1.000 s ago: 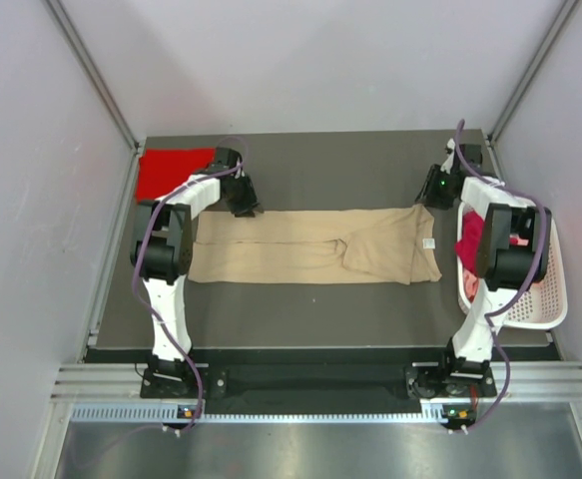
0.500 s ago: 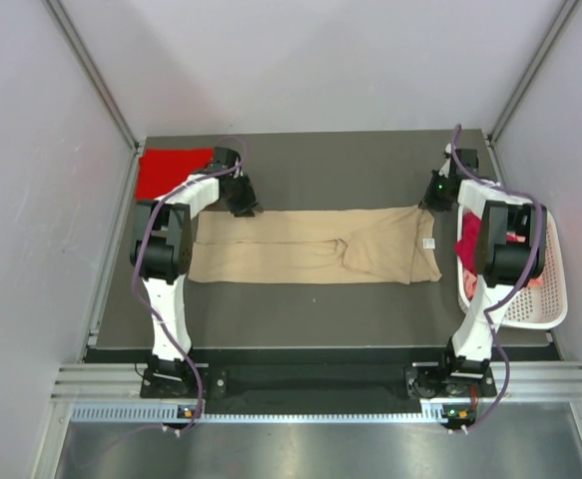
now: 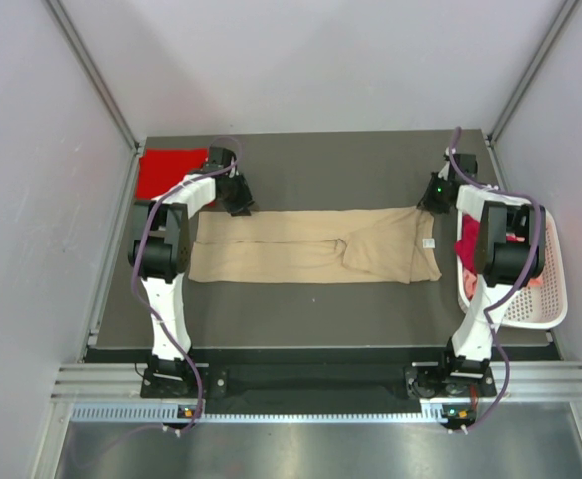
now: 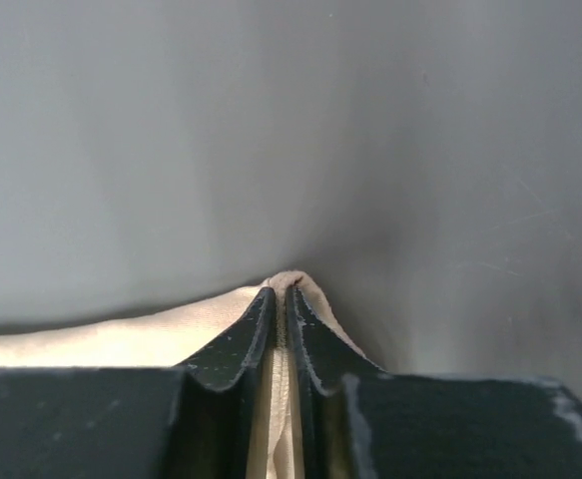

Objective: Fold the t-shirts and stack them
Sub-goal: Fold the tshirt

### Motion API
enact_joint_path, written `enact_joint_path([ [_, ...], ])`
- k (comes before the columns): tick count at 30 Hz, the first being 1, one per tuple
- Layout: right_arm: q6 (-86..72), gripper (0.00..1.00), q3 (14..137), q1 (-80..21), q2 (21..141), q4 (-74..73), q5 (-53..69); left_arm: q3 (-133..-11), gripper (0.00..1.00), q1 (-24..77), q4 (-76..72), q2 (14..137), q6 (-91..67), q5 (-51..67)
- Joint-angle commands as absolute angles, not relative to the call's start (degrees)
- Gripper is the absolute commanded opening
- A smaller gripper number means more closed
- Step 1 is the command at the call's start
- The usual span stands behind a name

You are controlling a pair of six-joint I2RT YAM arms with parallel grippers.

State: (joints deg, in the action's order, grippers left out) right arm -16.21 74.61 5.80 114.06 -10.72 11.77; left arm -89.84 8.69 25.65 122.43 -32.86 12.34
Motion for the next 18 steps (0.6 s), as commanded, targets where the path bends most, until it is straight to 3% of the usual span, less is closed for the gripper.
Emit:
enact_joint_path([
  [1,-15.29,0.14,74.62,6.33,111.53,-7.74,9.67,-88.07,0.39,6.86,28.04,126.39,-31.03,4.92],
  [3,-15.64,0.22,74.53,6.68,111.62,-7.65,10.02,-87.89,0.39,6.86,27.86,126.56,-31.03,5.1],
  [7,-16.43,0.22,73.83,7.21,112.15,-6.16,12.74,-87.8,0.39,6.86,27.77,126.56,-31.11,5.36],
  [11,-18.36,0.05,72.16,8.7,112.41,-3.52,15.55,-87.89,0.39,6.77,28.04,126.56,-30.94,4.92],
  [12,-18.72,0.05,71.9,9.14,112.5,-3.08,15.99,-87.89,0.4,6.77,28.12,126.56,-30.94,4.83],
  [18,-18.11,0.18,72.77,9.76,112.24,-3.86,15.56,-88.59,0.4,6.68,28.21,126.74,-31.38,5.53],
])
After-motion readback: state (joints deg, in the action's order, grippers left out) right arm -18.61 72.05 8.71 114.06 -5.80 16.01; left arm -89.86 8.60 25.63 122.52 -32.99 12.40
